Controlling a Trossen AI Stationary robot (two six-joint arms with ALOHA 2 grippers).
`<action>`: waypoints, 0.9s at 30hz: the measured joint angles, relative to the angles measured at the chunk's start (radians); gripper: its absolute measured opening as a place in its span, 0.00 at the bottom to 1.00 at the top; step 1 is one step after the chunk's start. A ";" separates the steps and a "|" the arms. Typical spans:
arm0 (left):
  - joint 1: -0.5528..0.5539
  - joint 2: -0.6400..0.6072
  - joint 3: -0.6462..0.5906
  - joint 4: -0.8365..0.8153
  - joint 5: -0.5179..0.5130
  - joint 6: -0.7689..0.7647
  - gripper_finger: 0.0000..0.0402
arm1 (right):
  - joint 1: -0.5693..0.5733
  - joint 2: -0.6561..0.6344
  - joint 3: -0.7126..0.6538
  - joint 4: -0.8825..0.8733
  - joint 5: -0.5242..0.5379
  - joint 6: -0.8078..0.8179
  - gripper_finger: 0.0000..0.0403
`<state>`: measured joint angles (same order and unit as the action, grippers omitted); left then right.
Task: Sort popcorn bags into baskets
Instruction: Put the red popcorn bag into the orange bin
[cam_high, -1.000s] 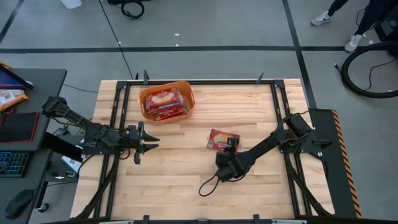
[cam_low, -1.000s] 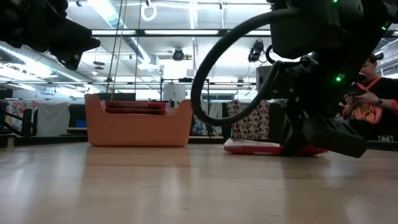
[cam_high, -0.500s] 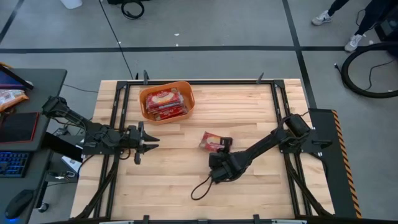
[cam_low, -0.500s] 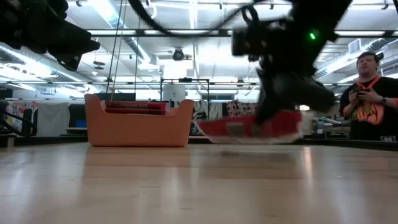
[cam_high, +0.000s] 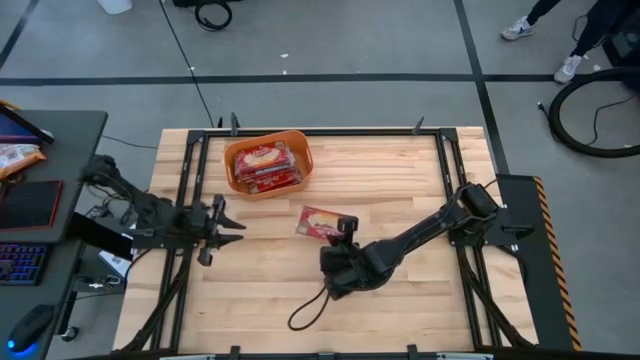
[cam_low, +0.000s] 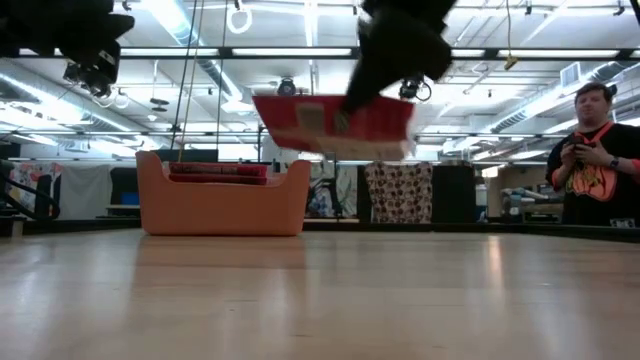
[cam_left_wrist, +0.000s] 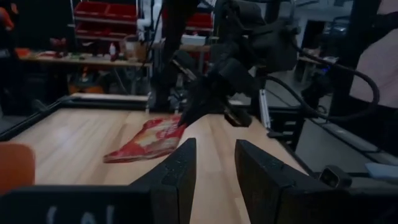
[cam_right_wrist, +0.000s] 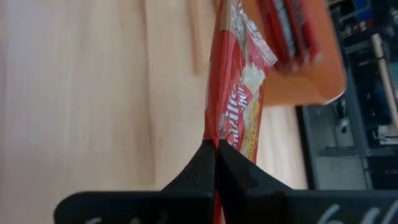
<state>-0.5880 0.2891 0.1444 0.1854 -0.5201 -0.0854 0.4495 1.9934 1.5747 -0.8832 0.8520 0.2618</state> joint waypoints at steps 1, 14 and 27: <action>-0.008 -0.023 0.000 -0.013 -0.006 0.006 0.29 | 0.000 0.000 0.013 0.005 0.011 -0.010 0.02; -0.068 -0.289 0.000 -0.208 -0.053 0.046 0.29 | -0.028 0.000 0.046 0.263 0.072 -0.261 0.02; -0.067 -0.283 -0.002 -0.218 0.024 -0.014 0.29 | -0.134 0.001 0.046 0.557 0.022 -0.608 0.02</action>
<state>-0.6550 0.0061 0.1429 -0.0324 -0.4958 -0.0995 0.3156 1.9942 1.6211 -0.3265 0.8741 -0.3459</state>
